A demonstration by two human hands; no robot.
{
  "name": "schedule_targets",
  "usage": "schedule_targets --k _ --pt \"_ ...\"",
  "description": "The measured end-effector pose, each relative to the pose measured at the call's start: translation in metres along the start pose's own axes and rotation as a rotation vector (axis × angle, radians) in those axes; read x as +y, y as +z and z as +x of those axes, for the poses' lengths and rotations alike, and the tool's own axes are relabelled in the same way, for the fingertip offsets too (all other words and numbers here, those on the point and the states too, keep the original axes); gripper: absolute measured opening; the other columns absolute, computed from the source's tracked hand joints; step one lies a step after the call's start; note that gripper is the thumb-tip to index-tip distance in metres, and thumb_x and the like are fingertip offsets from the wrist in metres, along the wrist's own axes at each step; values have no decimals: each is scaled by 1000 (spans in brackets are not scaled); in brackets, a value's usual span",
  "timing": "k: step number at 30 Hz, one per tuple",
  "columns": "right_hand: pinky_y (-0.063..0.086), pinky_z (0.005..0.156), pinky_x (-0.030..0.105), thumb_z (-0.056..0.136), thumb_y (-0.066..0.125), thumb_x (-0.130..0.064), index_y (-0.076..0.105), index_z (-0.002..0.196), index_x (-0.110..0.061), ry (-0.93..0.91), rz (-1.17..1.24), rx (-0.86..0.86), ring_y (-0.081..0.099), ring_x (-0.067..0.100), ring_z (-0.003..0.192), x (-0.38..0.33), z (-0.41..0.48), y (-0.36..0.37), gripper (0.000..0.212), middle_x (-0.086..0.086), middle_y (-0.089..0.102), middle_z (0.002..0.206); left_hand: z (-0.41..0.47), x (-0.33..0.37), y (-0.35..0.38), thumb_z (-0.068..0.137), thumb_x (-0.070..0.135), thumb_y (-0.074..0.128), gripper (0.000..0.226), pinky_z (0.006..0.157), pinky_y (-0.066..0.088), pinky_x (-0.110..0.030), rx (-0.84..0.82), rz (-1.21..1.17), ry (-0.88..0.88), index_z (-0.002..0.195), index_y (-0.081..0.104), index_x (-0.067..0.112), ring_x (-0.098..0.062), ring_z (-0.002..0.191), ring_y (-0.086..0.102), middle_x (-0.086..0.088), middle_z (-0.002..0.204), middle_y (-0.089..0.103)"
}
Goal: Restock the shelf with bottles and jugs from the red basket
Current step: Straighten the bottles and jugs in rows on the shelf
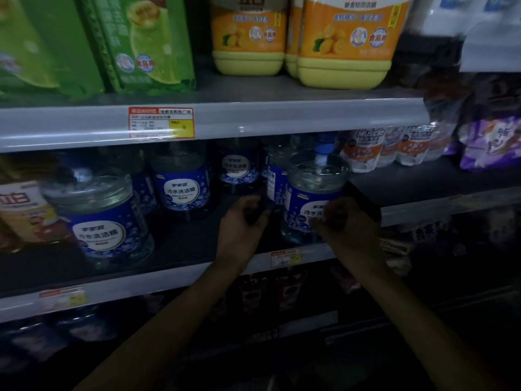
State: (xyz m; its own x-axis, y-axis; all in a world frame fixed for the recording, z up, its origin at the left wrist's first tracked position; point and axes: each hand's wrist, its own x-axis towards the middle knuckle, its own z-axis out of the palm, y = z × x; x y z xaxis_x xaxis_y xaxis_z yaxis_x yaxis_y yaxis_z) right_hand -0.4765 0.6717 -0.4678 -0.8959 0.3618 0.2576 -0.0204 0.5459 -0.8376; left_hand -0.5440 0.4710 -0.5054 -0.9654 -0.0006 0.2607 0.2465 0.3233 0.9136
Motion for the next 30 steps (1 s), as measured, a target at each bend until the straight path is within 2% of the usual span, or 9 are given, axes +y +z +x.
schedule_targets --k 3,6,9,14,20,22,30 --pt "48 76 13 81 84 -16 64 99 -16 -55 35 -75 65 11 87 -15 -7 14 26 -4 68 93 3 -10 -10 96 32 73 41 96 59 -38 25 145 -9 136 63 23 -16 117 67 0 130 71" --pt "51 82 23 84 82 -24 66 109 -21 -121 -39 -181 65 8 92 -27 -14 31 29 -7 68 100 8 -15 -11 97 34 70 45 94 57 -38 13 297 -2 140 59 26 -21 119 65 -1 135 67" --pt "52 80 24 87 78 -30 66 113 -24 -172 -142 -236 63 3 89 -33 -16 45 30 -10 66 98 20 -16 -6 98 32 68 46 93 56 -42 -8 402 -19 142 55 24 -28 120 63 -6 138 62" --pt "54 83 30 90 74 -31 64 115 -27 -229 -253 -293 65 9 93 -34 -10 59 28 -9 66 101 44 -25 2 99 35 65 56 91 54 -46 16 544 -64 149 43 23 -34 124 60 -11 142 54" --pt "52 81 26 91 73 -29 65 116 -25 -314 -319 -321 64 8 91 -32 -4 66 26 -7 69 100 65 -38 13 97 39 66 55 91 55 -48 100 567 -98 144 45 16 -35 122 60 -12 139 55" --pt "55 80 28 91 73 -29 66 113 -26 -334 -326 -311 65 7 88 -31 -2 64 23 -8 70 98 71 -41 16 96 41 68 61 94 54 -50 125 551 -115 146 43 16 -35 123 60 -13 139 55" --pt "51 76 18 89 75 -28 70 107 -26 -329 -312 -350 64 2 85 -20 3 65 18 -12 70 94 91 -42 44 91 52 69 81 102 49 -53 238 521 -204 152 35 11 -36 127 57 -17 139 57"
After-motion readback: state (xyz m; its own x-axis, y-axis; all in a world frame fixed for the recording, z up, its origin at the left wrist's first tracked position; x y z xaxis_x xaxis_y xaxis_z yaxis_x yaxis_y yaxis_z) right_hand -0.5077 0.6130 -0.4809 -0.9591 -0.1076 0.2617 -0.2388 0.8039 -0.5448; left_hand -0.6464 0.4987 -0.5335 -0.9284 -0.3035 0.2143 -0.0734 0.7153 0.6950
